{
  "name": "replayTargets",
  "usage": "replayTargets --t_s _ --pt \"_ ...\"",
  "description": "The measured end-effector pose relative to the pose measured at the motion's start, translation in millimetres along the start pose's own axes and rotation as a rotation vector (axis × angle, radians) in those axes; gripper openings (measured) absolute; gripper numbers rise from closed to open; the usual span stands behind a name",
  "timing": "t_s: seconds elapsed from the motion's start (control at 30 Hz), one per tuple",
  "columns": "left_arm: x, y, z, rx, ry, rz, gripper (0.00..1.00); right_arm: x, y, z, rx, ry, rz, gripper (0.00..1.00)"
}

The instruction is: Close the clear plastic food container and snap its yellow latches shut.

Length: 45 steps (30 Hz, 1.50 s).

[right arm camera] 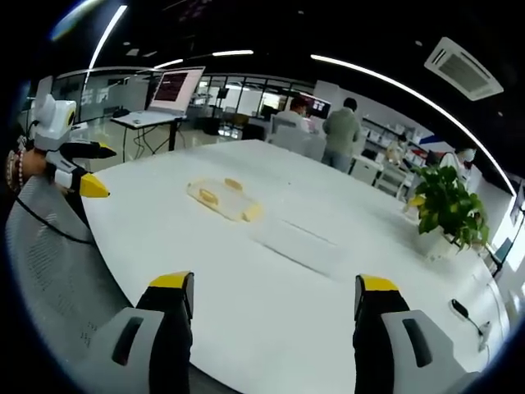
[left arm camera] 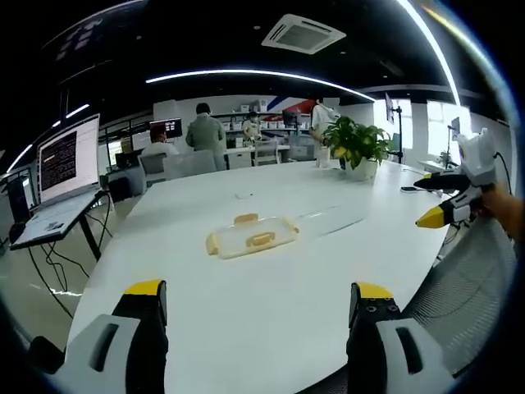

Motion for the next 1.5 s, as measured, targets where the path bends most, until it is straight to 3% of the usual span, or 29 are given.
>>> replayTargets --t_s 0.67,1.5 --pt "-8.2 -0.4 -4.7 0.004 0.043 -0.05 0.89 -0.7 -0.5 0.7 0.008 -0.005 0.003 0.8" --pt "-6.1 -2.0 -3.6 0.005 0.045 -0.055 0.87 -0.1 1.4 -0.6 0.014 -0.002 0.022 0.79"
Point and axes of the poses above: the point that each gripper's makers call its tool centre point, and the gripper's own axes: z roughly backward along the fingers, y roughly to its left, x roughly out of its top, the point moved 1 cm from there along z, roughly backward along the fingers, and after that the axes turned 7 degrees about y, right-handed, at the moved point
